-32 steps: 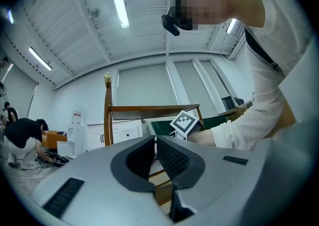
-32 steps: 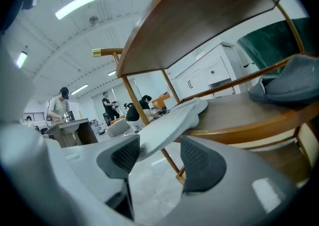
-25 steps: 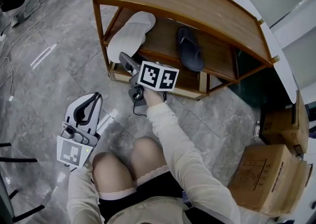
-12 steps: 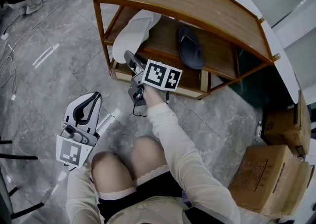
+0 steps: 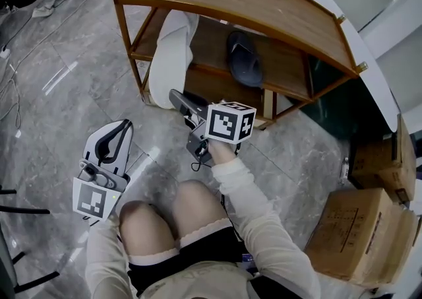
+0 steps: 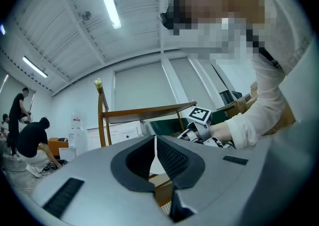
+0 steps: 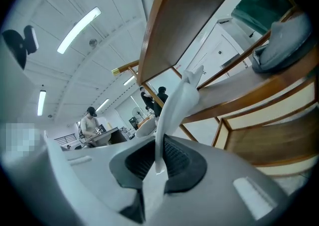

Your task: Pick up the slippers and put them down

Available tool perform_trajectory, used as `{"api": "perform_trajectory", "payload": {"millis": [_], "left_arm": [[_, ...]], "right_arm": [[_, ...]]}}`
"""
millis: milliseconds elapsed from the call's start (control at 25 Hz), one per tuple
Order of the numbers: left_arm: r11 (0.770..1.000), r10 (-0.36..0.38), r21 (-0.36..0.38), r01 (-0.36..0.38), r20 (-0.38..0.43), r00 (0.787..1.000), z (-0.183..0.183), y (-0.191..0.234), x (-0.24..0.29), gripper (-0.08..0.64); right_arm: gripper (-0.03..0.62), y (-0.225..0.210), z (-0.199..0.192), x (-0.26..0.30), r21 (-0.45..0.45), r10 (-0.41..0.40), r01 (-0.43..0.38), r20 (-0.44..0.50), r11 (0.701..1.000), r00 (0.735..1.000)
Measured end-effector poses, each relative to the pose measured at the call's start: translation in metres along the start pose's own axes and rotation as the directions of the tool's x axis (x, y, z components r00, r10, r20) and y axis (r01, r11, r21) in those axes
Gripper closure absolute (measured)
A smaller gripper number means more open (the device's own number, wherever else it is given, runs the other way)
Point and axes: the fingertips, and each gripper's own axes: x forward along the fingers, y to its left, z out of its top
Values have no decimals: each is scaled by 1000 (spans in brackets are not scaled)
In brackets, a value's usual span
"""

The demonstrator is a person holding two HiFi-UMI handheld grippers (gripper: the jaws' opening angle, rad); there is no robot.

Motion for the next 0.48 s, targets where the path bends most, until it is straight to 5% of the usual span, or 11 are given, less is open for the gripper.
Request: {"api": "perform_trajectory", "payload": {"millis": [480], "left_arm": [[1000, 15, 19, -15, -6, 1000, 8, -8, 0, 555]], "right_arm": [[549, 21, -42, -57, -153, 39, -60, -136, 986, 990]]}}
